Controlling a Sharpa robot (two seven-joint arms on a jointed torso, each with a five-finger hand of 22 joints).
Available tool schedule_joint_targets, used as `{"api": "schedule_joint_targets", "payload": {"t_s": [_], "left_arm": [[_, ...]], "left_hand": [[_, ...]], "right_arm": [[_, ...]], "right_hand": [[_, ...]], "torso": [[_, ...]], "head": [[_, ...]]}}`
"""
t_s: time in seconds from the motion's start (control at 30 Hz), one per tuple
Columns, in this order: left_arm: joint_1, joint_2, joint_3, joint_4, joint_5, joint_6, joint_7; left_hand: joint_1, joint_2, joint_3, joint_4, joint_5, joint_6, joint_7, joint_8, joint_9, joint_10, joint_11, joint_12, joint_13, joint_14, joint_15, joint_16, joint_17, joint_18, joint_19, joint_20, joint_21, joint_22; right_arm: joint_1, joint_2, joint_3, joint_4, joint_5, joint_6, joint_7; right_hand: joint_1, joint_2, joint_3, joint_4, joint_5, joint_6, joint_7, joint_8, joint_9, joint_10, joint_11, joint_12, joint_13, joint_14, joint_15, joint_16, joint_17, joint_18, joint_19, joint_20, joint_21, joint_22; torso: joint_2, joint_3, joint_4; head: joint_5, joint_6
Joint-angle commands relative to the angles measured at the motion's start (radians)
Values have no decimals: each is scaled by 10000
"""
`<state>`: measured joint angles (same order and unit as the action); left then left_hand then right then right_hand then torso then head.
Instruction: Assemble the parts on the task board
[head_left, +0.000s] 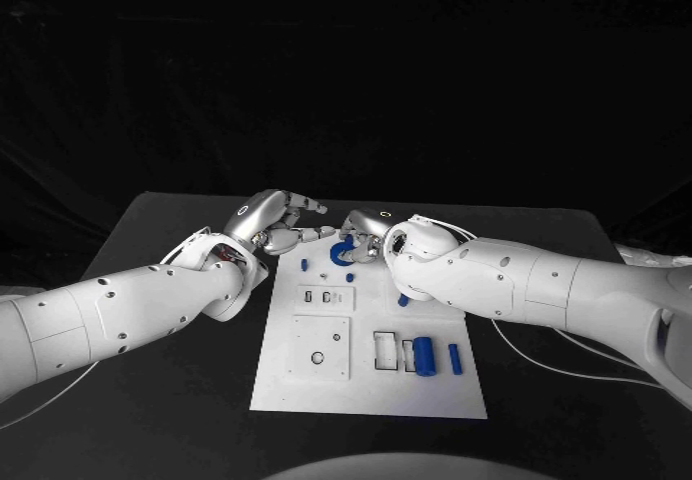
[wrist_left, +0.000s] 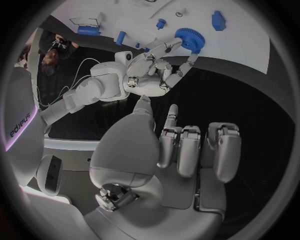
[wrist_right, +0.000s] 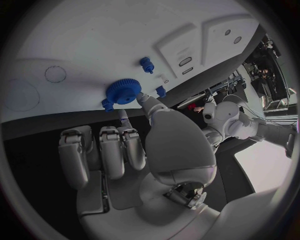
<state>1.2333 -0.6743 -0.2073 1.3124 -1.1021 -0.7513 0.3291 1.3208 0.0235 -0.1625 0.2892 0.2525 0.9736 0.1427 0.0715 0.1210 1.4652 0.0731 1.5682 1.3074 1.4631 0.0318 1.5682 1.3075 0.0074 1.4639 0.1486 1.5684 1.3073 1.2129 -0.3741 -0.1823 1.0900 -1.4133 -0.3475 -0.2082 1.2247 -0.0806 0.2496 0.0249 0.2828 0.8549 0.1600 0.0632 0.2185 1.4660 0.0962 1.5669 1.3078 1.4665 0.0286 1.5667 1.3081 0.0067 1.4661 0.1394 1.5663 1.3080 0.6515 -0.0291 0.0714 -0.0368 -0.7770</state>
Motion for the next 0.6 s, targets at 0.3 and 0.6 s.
{"api": "schedule_joint_targets", "payload": {"t_s": [0.3, 0.6], "left_arm": [[16, 17, 11, 25, -47, -59, 88], [15, 6, 9, -3, -47, -80, 114]], "left_hand": [[16, 109, -57, 25, -30, -36, 21, -43, -14, 1056, 79, 26, 2634, 1077, 68, 26, 2633, -74, 1069, 65, 24, 2635], [16, 109, -57, 25, -30, -36, 21, -43, -14, 1056, 79, 26, 2634, 1077, 68, 26, 2633, -74, 1069, 65, 24, 2635]], "right_arm": [[-14, -94, -3, 122, -126, -116, 112], [83, -788, -2, 1020, 871, -1841, 929]], "right_hand": [[-36, -71, -122, -19, -117, -335, -44, -23, -72, 1048, 3, 39, 2630, 1043, 36, 41, 2627, -67, 1047, 51, 45, 2628], [-47, 79, -125, 11, 64, 371, -70, 311, 72, 1048, -33, 39, 2630, 1043, -10, 41, 2627, -67, 1047, 6, 45, 2628]], "torso": [[8, 2, 3], [-21, 6, -11]], "head": [[-3, 16], [45, 34]]}}
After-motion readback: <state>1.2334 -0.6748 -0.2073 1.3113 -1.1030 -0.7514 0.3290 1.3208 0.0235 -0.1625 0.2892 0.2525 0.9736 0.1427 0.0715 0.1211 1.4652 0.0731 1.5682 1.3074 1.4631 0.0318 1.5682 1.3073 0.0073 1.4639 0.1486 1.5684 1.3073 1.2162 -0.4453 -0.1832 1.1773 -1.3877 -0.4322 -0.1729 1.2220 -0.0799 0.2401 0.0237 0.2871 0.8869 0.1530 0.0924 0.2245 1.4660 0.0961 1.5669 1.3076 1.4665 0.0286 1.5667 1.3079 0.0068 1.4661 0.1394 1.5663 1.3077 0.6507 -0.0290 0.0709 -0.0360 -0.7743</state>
